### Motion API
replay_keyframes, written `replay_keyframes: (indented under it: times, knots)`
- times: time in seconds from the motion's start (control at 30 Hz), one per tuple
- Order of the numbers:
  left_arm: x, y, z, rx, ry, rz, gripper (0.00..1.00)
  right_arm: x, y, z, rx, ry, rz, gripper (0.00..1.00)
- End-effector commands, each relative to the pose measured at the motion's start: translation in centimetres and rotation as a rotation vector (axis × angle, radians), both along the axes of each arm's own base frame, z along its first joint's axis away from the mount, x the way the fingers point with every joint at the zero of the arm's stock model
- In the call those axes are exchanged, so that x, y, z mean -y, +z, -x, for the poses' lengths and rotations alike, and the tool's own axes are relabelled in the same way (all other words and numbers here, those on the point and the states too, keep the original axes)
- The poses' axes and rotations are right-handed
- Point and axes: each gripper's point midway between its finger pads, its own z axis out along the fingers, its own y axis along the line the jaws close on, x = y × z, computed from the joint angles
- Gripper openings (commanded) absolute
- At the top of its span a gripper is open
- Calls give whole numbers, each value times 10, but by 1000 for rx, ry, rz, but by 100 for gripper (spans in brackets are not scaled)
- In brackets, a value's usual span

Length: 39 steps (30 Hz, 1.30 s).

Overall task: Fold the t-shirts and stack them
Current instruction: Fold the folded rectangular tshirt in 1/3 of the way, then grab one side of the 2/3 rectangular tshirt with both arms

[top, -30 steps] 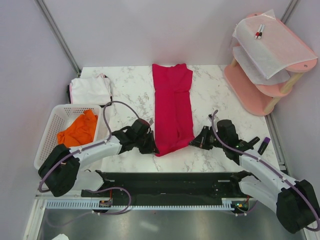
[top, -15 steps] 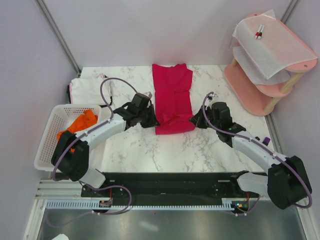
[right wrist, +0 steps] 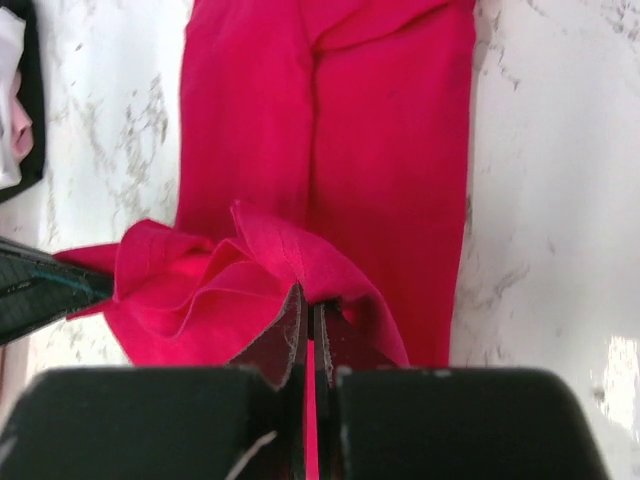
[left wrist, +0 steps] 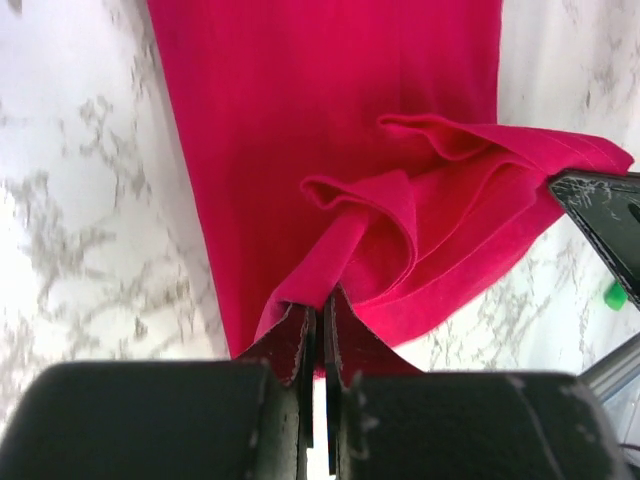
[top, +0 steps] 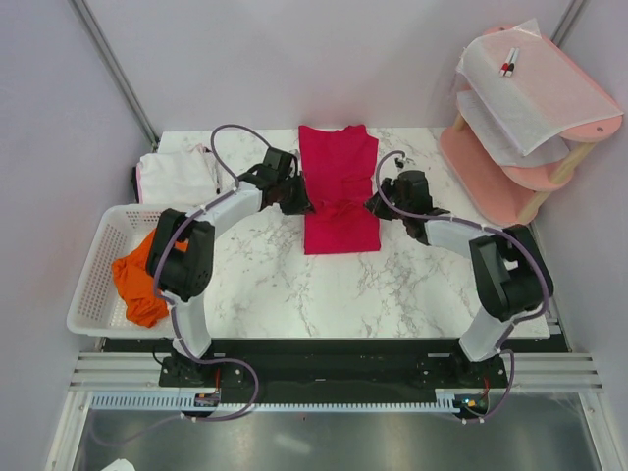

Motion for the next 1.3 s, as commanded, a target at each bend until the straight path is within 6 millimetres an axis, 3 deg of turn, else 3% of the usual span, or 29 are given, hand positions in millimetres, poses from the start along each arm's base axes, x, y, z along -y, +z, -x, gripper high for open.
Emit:
replay_keyframes:
  times: [0.0,0.03,0.1,0.13,0.17,0.2,0.27,0.33,0.37,0.4,0.43,0.47,0.5,0.53,0.6,0.7,0.77,0.8,0.93,1.07,1.2,1.27]
  knots:
    - [7,-2,-27,9,-69,44,7,-7,9,-49,78,-40,-46,2]
    - [5,-17,-31,-21,-62,41,13,-5,6,-55,78,-48,-42,3]
    - [0,-14,-46,-20,-49,73,49,-2,5,-71,103,-82,-33,11]
    - [-3,-15,-52,-20,-35,77,60,6,6,-77,128,-136,-17,15]
    - [-5,-14,-60,-10,-29,81,66,11,16,-86,191,-176,-30,35]
    - [-10,-11,-69,12,-14,89,76,17,15,-86,197,-212,-34,45]
    - [-17,-2,-77,48,-11,89,82,26,28,-91,253,-259,-36,64]
    - [-26,10,-81,79,2,94,86,30,37,-88,274,-262,-25,74]
    - [-31,5,-75,74,1,87,88,32,37,-85,267,-262,-14,83]
    - [-34,18,-72,106,5,91,89,35,43,-80,271,-268,-8,89]
    - [-38,10,-63,95,8,86,90,38,43,-76,265,-272,2,95]
    - [-38,9,-56,92,7,91,90,42,32,-66,227,-275,22,98]
    - [-38,20,-49,114,2,113,90,43,37,-60,225,-272,18,98]
    - [-39,7,-37,96,1,126,90,43,33,-54,209,-262,20,98]
    - [-35,12,-21,98,-9,179,90,44,18,-35,148,-245,25,98]
    - [-32,-13,12,45,-15,198,89,44,-5,-9,59,-217,28,98]
    - [-27,-18,19,42,-25,211,86,39,-20,9,-8,-175,8,98]
    - [-28,-30,29,8,-24,203,84,37,-25,14,-28,-161,-7,98]
    - [-23,-46,41,-26,-32,220,79,28,-46,38,-118,-118,-58,97]
    - [-18,-60,51,-57,-46,236,74,25,-64,49,-185,-108,-74,94]
    - [-11,-72,60,-91,-68,238,62,17,-80,57,-261,-96,-124,80]
    - [-6,-77,63,-108,-77,239,49,12,-91,62,-306,-86,-149,70]
